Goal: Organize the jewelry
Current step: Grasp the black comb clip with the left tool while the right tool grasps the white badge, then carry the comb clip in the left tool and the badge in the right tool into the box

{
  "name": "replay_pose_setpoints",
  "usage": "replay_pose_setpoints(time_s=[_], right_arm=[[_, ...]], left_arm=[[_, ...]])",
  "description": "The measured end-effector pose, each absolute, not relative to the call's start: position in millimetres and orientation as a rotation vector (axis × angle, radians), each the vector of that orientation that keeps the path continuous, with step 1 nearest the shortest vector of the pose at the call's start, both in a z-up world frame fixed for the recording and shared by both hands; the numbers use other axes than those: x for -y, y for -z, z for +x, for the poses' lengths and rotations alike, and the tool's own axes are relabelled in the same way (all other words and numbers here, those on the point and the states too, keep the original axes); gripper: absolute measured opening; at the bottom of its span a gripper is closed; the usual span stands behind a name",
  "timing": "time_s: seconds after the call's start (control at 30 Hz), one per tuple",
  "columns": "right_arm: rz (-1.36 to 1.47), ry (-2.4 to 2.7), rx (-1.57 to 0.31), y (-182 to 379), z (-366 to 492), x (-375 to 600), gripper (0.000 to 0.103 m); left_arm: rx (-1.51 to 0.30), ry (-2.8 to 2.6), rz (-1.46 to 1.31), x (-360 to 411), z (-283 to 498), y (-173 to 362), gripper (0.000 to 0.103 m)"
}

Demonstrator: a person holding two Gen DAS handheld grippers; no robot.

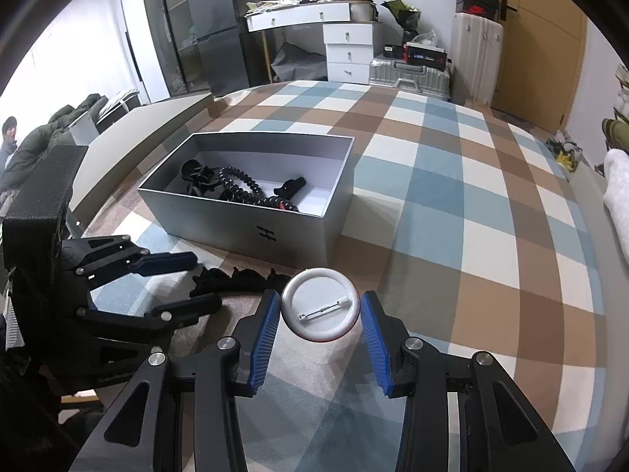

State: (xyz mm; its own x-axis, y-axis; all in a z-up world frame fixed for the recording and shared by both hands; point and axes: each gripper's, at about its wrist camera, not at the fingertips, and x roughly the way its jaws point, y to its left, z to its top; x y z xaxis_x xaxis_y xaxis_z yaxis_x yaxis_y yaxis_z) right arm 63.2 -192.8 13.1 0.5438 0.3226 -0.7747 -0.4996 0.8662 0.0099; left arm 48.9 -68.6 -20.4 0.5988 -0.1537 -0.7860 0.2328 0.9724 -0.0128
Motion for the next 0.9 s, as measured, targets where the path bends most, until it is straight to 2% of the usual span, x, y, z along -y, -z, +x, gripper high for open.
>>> replay_pose_setpoints(time_s=[0.9], right_arm=[[-0.218,-0.498,-0.842,-18.0,61.7,191.8,0.041]], left_arm=[[-0.828,0.221,0.074,63.9,41.7,5.8,0.019]])
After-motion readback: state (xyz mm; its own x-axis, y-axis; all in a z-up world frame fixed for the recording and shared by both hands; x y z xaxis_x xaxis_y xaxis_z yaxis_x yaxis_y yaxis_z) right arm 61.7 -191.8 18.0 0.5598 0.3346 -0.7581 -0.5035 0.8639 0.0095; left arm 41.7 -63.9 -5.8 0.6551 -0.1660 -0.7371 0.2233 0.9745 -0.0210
